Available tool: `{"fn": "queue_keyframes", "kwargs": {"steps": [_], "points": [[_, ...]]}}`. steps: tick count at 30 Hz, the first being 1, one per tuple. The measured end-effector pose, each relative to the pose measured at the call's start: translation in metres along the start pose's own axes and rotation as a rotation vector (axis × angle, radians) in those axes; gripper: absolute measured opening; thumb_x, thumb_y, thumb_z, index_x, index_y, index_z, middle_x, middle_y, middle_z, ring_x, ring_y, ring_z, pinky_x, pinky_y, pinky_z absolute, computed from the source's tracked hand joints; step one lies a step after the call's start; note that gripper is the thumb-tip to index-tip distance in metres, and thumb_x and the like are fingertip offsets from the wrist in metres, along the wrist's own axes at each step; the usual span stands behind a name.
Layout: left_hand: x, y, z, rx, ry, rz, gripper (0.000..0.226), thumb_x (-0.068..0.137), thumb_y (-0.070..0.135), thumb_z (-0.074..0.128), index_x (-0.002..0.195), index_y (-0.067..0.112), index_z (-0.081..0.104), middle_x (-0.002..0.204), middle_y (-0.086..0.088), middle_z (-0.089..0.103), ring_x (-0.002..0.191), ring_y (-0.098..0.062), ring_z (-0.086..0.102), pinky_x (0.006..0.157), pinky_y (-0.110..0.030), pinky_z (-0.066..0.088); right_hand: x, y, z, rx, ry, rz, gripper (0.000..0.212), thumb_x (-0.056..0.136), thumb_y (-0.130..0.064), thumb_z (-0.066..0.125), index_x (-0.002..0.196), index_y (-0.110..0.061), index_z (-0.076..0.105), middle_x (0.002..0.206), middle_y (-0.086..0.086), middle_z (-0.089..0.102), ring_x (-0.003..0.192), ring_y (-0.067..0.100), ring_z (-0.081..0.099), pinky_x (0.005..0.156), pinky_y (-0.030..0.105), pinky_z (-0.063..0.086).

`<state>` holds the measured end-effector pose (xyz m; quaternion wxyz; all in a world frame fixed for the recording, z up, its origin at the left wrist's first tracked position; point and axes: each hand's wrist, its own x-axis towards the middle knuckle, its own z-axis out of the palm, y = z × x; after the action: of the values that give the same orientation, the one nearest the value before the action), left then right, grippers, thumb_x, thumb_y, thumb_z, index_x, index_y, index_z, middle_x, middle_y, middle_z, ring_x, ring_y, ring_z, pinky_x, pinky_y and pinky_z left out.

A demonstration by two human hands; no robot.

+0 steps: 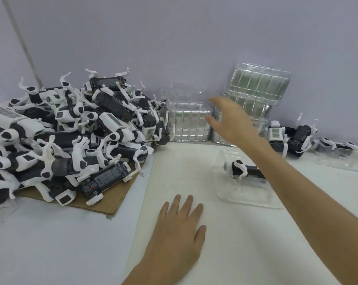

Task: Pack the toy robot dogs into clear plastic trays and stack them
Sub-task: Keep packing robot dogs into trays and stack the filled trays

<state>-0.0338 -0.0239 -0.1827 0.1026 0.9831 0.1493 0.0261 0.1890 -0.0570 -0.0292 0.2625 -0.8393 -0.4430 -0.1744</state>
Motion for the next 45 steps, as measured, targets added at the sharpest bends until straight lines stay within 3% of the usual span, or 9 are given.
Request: {"fn": "queue_keyframes", "kwargs": {"steps": [5,12,18,20,23,29,32,40,45], "points": [[-0.002,0.003,-0.009,0.053,0.022,0.028,0.053,0.077,0.049,0.034,0.103,0.037,0.078,0.116,0.007,0.073,0.105,-0.019,0.071,0.080,-0.037,0.061,0.089,-0.006,0.042,-0.122,-0.034,0.063,0.062,0.096,-0.022,0.060,0.150,-0.011,0.033,0.150,0.011,0.043,0.131,0.033,0.047,0.105,0.048,0.040],[0.007,-0.002,-0.013,0.132,0.028,0.006,0.054,0.041,0.074,0.066,0.085,0.046,0.078,0.100,0.015,0.076,0.089,-0.011,0.075,0.064,-0.029,0.061,0.133,0.016,0.077,-0.346,-0.073,0.070,0.045,0.093,-0.034,0.065,0.133,-0.016,0.055,0.136,0.012,0.055,0.131,0.031,0.042,0.106,0.046,0.032],[0.001,-0.003,-0.008,0.012,0.081,0.006,0.054,0.076,0.057,0.033,0.107,0.042,0.075,0.124,0.011,0.069,0.114,-0.017,0.067,0.089,-0.035,0.057,0.088,0.011,0.052,0.070,0.254,0.108,0.015,0.089,-0.016,0.063,0.104,-0.021,0.065,0.094,-0.006,0.069,0.113,0.023,0.054,0.097,0.034,0.025],[0.001,-0.003,-0.005,-0.026,0.071,0.051,0.069,0.085,0.053,0.015,0.142,0.036,0.050,0.158,0.007,0.036,0.147,-0.024,0.030,0.119,-0.045,0.024,0.049,0.004,0.032,0.190,0.267,0.040,0.026,0.088,-0.014,0.067,0.113,-0.021,0.064,0.091,-0.012,0.068,0.108,0.020,0.058,0.106,0.034,0.027],[0.003,-0.010,-0.004,-0.210,0.088,0.055,0.053,0.100,0.049,0.030,0.151,0.034,0.029,0.164,0.012,0.014,0.152,-0.013,0.001,0.121,-0.034,-0.004,-0.024,-0.011,0.002,0.288,0.255,-0.061,0.033,0.086,-0.008,0.072,0.115,-0.020,0.064,0.094,-0.012,0.069,0.100,0.019,0.062,0.109,0.048,0.034],[0.003,-0.011,-0.013,-0.659,0.249,-0.047,0.035,0.099,0.027,0.054,0.134,0.027,0.051,0.134,0.010,0.057,0.129,-0.010,0.047,0.111,-0.024,0.031,-0.180,-0.027,-0.048,0.402,0.249,0.009,0.026,0.075,-0.014,0.068,0.095,-0.029,0.067,0.099,-0.019,0.068,0.103,0.001,0.057,0.099,0.021,0.037],[0.004,-0.012,-0.025,-1.033,0.335,-0.221,0.019,0.100,0.010,0.049,0.110,0.024,0.059,0.109,0.003,0.068,0.101,-0.017,0.064,0.084,-0.017,0.044,-0.231,-0.021,-0.046,0.369,0.196,0.039,0.030,0.070,-0.012,0.067,0.091,-0.033,0.066,0.100,-0.021,0.067,0.105,0.001,0.057,0.104,0.030,0.034],[-0.004,-0.013,-0.039,-1.355,0.312,-0.260,0.031,0.082,0.042,0.063,0.111,0.032,0.063,0.115,0.011,0.066,0.098,0.008,0.060,0.081,-0.015,0.041,-0.253,-0.010,-0.030,0.393,-0.174,-0.008,0.038,0.089,-0.016,0.069,0.119,-0.039,0.067,0.122,-0.020,0.061,0.127,0.002,0.050,0.116,0.028,0.025],[-0.002,-0.021,-0.042,-1.377,0.366,-0.301,0.049,0.061,0.026,0.063,0.110,0.031,0.065,0.112,0.010,0.066,0.088,0.009,0.062,0.077,-0.021,0.042,-0.204,0.003,-0.046,0.588,0.009,0.047,0.042,0.097,-0.005,0.056,0.122,-0.037,0.066,0.128,-0.017,0.062,0.126,0.000,0.051,0.103,0.011,0.035]]}}
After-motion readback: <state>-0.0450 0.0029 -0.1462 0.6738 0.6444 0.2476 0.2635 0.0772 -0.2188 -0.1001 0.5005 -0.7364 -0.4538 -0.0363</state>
